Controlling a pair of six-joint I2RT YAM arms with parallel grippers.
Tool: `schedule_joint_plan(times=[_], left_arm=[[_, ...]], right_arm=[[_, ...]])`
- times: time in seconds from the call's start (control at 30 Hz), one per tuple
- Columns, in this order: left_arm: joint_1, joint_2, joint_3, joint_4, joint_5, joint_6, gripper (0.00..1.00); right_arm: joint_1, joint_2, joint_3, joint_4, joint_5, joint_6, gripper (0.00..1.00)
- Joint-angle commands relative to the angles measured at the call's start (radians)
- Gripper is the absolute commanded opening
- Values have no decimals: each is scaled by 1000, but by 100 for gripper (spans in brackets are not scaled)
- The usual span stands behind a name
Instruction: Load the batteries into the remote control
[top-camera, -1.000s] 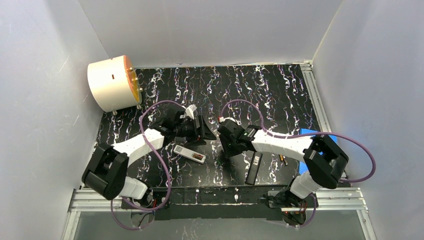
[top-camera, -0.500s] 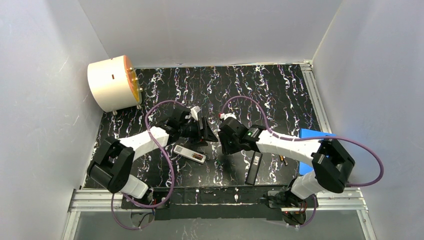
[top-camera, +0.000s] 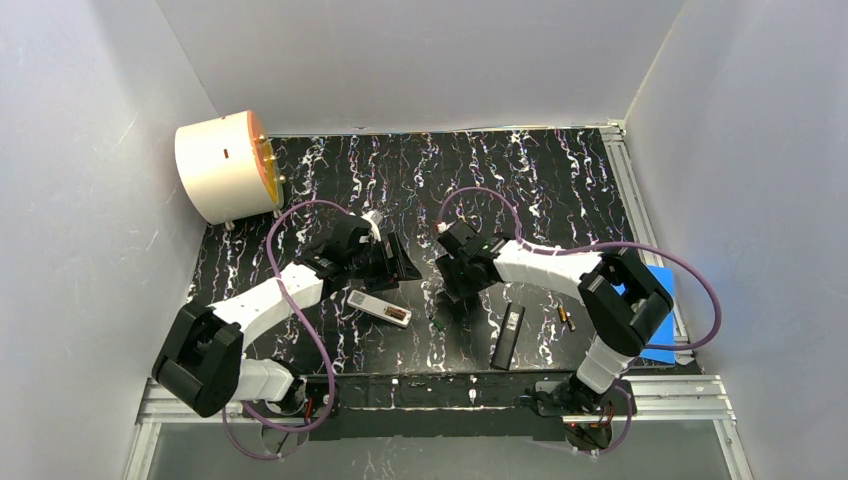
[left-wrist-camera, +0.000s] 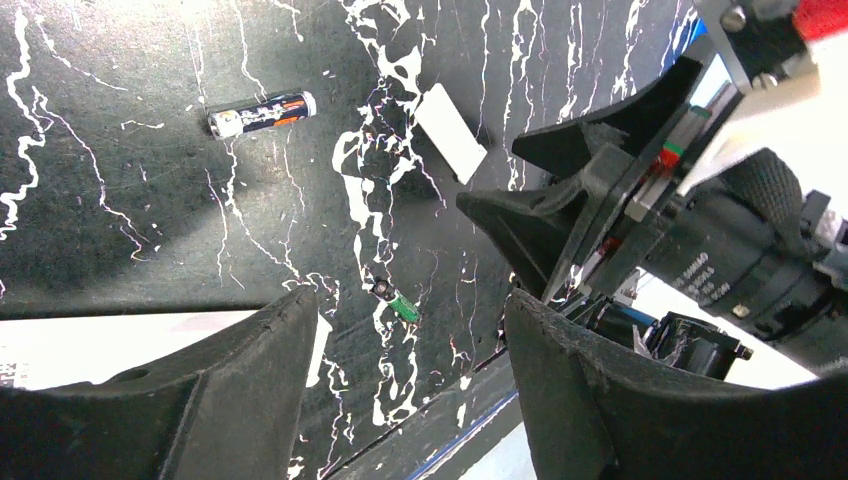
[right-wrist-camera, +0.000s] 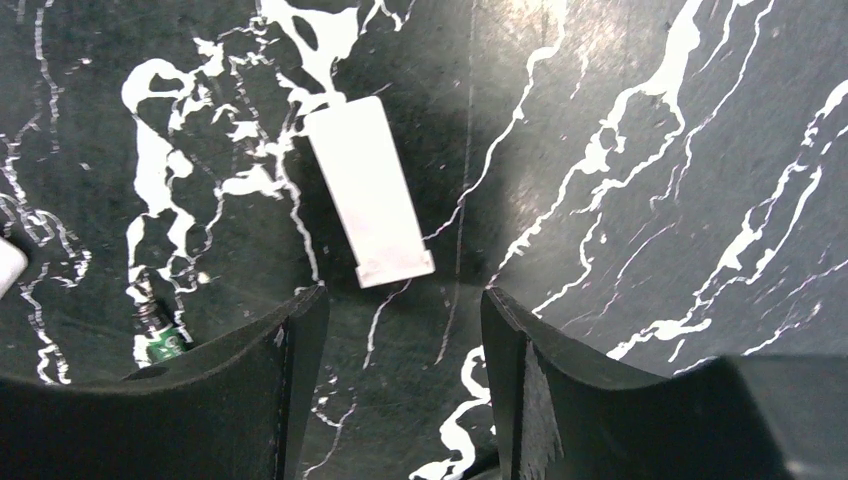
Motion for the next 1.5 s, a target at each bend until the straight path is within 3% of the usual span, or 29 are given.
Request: schedule_joint_plan(times=[0.0, 0.23, 0.43, 0.77, 0.9, 1.17, 1.33, 1.47], left_arm=[[-1, -14, 1, -19, -4, 9, 66], [-1, -6, 5, -19, -1, 13, 66], [-1, 10, 14, -14, 6, 14, 66], [-1, 11, 14, -21, -12, 14, 66], [-1, 21, 14, -14, -8, 8, 66], [-1, 68, 17, 43, 43, -17, 66], [-2, 120, 31, 119, 100, -48, 69], [-1, 122, 44, 83, 57, -43, 69]], right_arm=[[-43, 18, 51, 28, -73, -134, 65], [-63, 49, 44, 37, -194, -210, 62], [-60, 66, 45, 35, -189, -231, 58], [-34, 109, 46, 2, -104, -251, 39], [-34, 117, 40, -8, -116, -246, 27], [-34, -25, 26, 35, -91, -170, 26], [-35, -100, 0, 60, -170, -131, 27], [-33, -103, -15, 22, -143, -110, 33]])
